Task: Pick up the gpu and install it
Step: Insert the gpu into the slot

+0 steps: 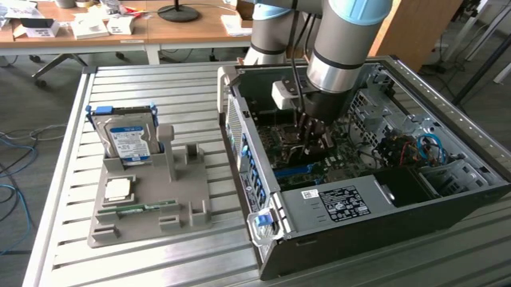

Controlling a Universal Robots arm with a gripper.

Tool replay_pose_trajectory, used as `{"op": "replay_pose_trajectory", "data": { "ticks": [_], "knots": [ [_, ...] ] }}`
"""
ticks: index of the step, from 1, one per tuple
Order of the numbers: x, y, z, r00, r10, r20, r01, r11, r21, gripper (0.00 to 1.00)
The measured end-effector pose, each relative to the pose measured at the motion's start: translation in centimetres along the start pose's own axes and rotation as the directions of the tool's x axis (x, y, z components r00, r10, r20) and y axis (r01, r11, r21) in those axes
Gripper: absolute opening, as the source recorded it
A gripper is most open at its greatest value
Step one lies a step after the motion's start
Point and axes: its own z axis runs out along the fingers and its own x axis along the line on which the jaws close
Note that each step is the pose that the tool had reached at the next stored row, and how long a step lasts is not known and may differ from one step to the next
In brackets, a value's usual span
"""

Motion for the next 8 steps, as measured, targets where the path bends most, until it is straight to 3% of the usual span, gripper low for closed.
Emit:
{"op": "replay_pose_trajectory", "data": {
  "ticks": [8],
  "knots": [
    [0.01,0.04,0.45,1.0000,0.000,-0.0005,0.000,1.0000,-0.0001,0.26]
  ]
}}
